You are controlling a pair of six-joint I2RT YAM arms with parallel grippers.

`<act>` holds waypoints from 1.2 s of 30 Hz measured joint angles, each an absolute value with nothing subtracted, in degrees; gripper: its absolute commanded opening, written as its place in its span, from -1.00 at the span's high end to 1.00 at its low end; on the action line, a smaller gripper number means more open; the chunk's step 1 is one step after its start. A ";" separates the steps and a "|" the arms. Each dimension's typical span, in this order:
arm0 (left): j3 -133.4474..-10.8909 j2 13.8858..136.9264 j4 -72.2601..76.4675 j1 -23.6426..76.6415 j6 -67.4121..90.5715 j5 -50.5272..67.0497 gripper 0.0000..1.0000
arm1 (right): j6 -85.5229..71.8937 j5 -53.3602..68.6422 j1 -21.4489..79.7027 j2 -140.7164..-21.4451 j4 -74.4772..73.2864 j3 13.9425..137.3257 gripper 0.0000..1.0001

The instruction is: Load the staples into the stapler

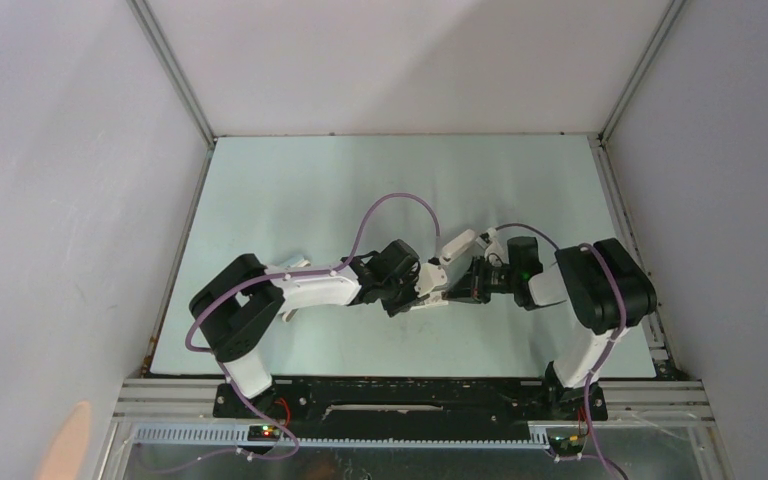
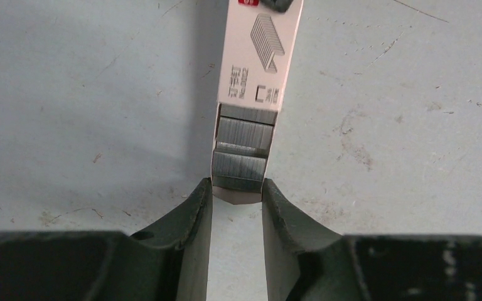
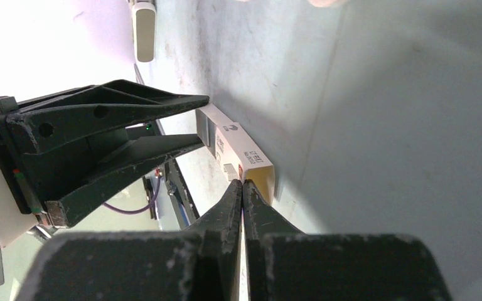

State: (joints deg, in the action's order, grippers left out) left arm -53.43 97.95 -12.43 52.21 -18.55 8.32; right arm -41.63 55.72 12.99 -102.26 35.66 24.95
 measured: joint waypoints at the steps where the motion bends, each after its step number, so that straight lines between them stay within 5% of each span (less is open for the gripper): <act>1: -53.43 97.95 -12.40 52.21 -18.55 8.32 0.44 | -40.95 55.72 12.40 -101.89 34.50 24.95 0.89; 6: -53.43 97.95 -12.34 52.21 -18.55 8.32 0.36 | -38.81 55.70 10.02 -101.16 30.11 24.95 0.76; 17: -52.80 96.40 -11.31 51.99 -15.64 3.99 -0.28 | -35.27 49.32 9.76 -88.40 17.17 24.93 -0.66; 21: -52.80 91.81 -11.07 51.94 -10.35 -1.39 -0.60 | -33.28 41.52 10.07 -76.05 8.43 25.17 -0.92; 26: -52.80 82.21 -10.81 51.13 -0.78 -9.06 -0.90 | -30.13 28.95 13.87 -62.61 -2.04 27.70 -0.99; 36: -49.12 66.17 -20.73 42.92 22.31 -23.03 -0.99 | -25.82 6.98 29.93 -55.79 -13.17 32.47 -0.99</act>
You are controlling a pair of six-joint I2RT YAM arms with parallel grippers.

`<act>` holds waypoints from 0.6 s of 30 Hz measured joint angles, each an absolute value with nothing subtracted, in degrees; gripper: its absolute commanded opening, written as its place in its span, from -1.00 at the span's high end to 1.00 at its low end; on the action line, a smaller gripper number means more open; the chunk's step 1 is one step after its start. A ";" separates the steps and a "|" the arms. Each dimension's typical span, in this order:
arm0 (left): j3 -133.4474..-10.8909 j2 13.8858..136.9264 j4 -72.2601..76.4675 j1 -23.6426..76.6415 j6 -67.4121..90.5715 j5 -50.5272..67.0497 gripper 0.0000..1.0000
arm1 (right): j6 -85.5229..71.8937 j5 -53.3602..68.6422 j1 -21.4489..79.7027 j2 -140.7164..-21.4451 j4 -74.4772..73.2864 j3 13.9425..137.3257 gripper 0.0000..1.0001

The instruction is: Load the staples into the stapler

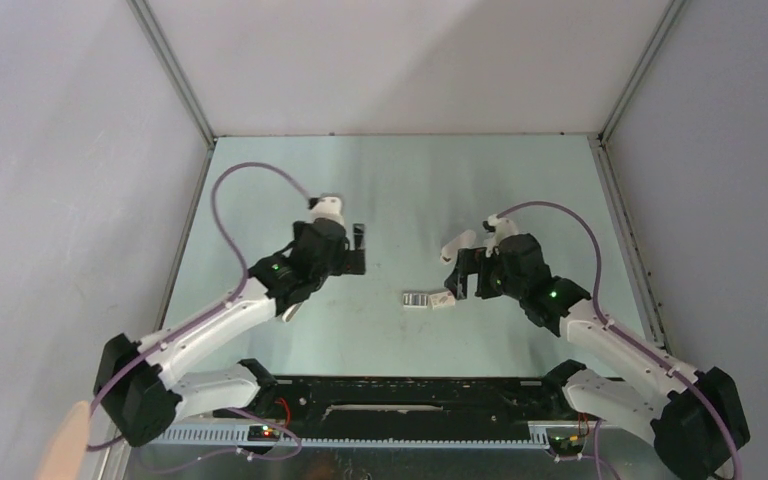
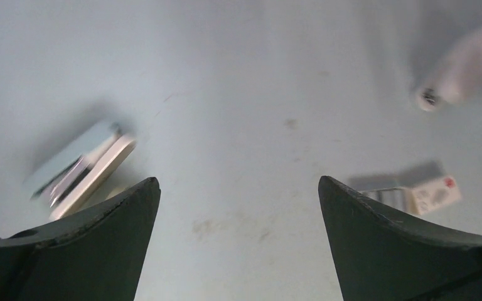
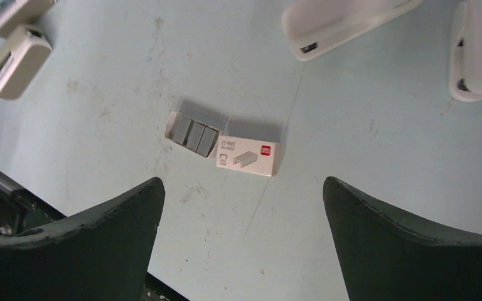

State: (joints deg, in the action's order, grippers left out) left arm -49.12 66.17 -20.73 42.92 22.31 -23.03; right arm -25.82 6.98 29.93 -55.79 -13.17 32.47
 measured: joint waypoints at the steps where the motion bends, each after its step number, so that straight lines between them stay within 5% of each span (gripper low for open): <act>1: -47.90 64.53 -22.68 41.56 25.50 -24.40 -0.99 | -25.34 5.17 32.08 -56.16 -13.61 32.84 -0.99; 18: -29.89 54.17 -45.06 25.71 66.74 -29.47 -0.90 | -21.80 -1.15 42.24 -63.31 -12.12 34.98 -0.99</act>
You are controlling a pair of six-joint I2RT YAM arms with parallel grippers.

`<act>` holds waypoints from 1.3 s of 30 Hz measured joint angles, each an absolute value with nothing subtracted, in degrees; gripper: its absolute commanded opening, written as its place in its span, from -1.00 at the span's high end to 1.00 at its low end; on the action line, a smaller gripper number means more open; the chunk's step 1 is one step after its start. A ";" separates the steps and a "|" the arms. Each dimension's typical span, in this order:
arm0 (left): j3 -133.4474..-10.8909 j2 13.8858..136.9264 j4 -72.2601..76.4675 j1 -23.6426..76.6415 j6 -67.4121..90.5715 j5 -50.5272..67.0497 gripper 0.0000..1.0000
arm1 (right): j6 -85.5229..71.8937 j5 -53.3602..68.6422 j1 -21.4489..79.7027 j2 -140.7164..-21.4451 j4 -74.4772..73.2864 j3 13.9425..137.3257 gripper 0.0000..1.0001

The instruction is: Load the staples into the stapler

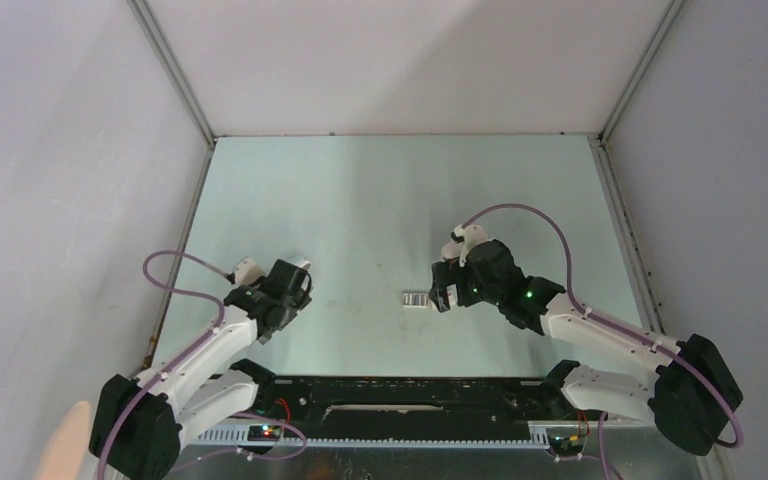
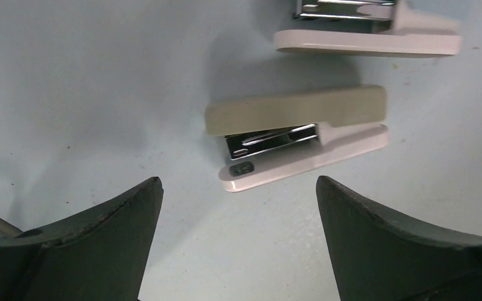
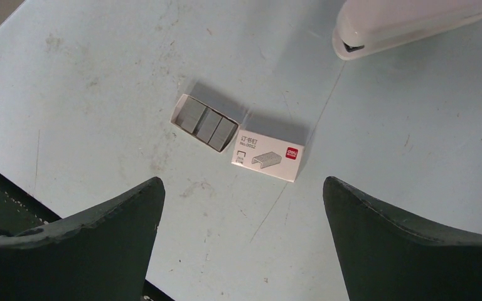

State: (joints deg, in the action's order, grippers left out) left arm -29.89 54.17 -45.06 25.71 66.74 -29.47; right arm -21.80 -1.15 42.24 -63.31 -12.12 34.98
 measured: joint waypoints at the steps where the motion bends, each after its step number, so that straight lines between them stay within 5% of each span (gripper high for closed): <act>1: -29.06 54.04 -44.75 25.45 67.31 -29.17 -0.90 | -21.71 -1.52 42.70 -63.29 -11.86 34.98 -0.99; 11: -28.05 62.26 -31.14 25.43 63.92 -21.39 -0.88 | -20.43 -4.82 45.15 -60.88 -10.24 34.92 -0.99; 19: -41.28 73.21 -24.01 35.40 56.01 -17.76 -0.87 | -20.18 -5.41 45.15 -60.69 -9.56 34.33 -0.99; 32: -44.31 74.52 -32.34 32.75 51.83 -26.39 -0.19 | -19.79 -4.93 45.15 -61.82 -7.68 33.78 -0.94; 39: -41.80 76.16 -31.83 29.78 49.69 -26.09 -0.11 | -19.44 -4.03 45.17 -63.61 -7.31 33.63 -0.89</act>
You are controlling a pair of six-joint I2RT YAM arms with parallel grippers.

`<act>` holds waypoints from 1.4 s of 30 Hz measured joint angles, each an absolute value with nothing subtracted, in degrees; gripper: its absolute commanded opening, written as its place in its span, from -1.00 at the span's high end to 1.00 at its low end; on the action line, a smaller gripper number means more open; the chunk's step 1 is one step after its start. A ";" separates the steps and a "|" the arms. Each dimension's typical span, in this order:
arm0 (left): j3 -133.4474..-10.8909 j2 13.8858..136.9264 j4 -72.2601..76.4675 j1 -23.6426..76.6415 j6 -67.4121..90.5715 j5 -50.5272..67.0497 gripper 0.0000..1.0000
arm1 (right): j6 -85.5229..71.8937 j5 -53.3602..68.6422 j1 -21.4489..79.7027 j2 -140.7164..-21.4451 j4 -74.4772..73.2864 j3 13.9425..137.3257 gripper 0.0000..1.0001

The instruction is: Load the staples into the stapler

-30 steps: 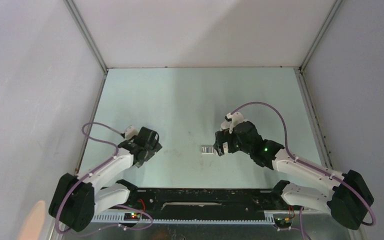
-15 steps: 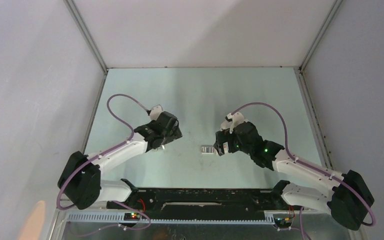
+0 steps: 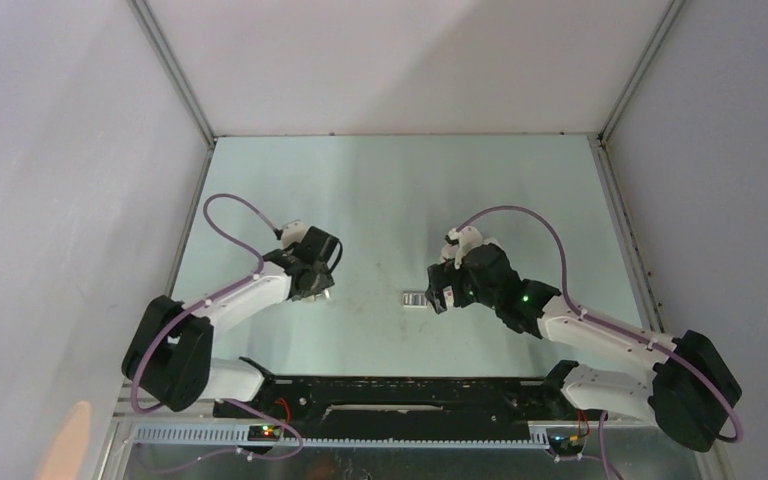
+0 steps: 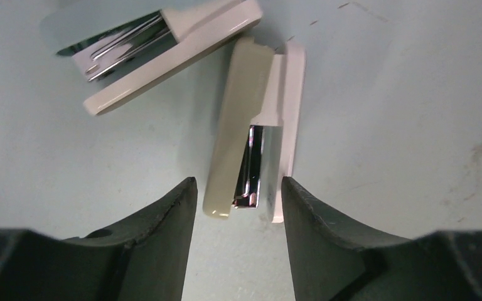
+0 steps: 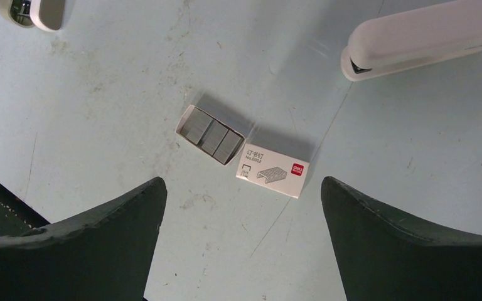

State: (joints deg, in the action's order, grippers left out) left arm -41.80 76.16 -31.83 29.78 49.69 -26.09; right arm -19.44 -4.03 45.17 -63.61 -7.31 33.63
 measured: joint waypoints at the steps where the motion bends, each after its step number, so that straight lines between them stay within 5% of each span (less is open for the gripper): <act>1: -41.54 76.66 -31.35 29.56 49.54 -25.63 -0.11 | -19.42 -3.75 45.17 -63.86 -7.09 33.63 -0.88; 10: -41.01 78.46 -24.84 27.33 47.83 -22.74 0.03 | -18.31 -1.48 47.09 -65.65 -4.19 33.56 -0.84; 19: -39.18 75.53 -23.68 26.79 46.46 -19.16 -0.36 | -16.47 -2.90 52.12 -70.76 -3.55 35.68 -0.83; 27: -36.75 66.35 -24.16 23.29 45.91 -18.70 -0.15 | -16.49 -4.84 52.99 -72.44 -3.88 38.39 -0.82; 42: -34.76 77.06 -14.28 21.19 42.04 -11.66 0.08 | -17.15 -6.94 55.79 -78.76 -3.79 42.63 -0.79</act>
